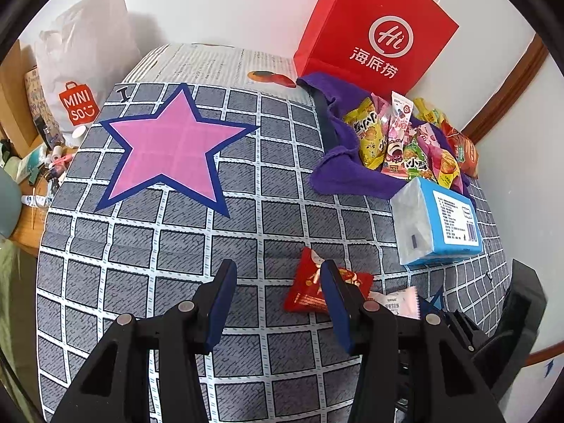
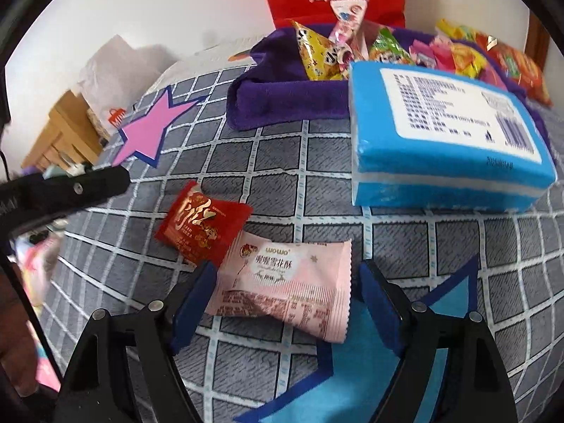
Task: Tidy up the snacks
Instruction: 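Grasp the red packet with left tool while right tool grasps pink cream packet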
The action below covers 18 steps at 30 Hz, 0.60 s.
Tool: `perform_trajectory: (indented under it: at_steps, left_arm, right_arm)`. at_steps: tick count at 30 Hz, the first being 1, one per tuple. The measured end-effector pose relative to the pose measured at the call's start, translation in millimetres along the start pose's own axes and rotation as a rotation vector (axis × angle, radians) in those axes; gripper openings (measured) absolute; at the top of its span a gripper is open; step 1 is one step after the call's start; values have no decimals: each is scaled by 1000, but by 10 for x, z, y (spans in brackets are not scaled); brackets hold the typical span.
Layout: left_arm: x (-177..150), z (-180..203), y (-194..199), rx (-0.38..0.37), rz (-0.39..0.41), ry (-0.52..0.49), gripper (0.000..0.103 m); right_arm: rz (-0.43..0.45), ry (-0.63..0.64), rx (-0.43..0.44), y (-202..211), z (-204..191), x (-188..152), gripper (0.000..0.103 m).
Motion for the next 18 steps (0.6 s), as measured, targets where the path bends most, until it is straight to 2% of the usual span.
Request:
perform_trajectory:
  at_steps: [1, 2, 6, 8, 13, 18]
  left_arm:
    - [-4, 10, 8, 5, 5, -12, 47]
    - [-12, 30, 20, 14, 12, -30, 47]
    - [-48, 116, 34, 22, 16, -83, 49]
    - [-63, 135, -2, 30, 8, -91, 50]
    - [-120, 194, -154, 28, -29, -95, 50]
    - [-207, 342, -324, 0, -72, -124, 50]
  right_arm:
    - [12, 46, -52, -19, -62, -13, 70]
    - [22, 72, -69, -24, -90, -27, 67]
    - [53, 96, -41, 8, -36, -54, 57]
    - [52, 92, -22, 25, 35, -44, 47]
    - [43, 73, 26, 83, 236, -74, 45]
    - [58, 82, -25, 196, 535, -200, 43]
Point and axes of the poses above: each gripper's, at about its wrist camera, not at the fingertips, and y roughly against the way its jaws point, z to its right, x to its top, the point moved 1 cm from there along -y, roughly the way its jaws point
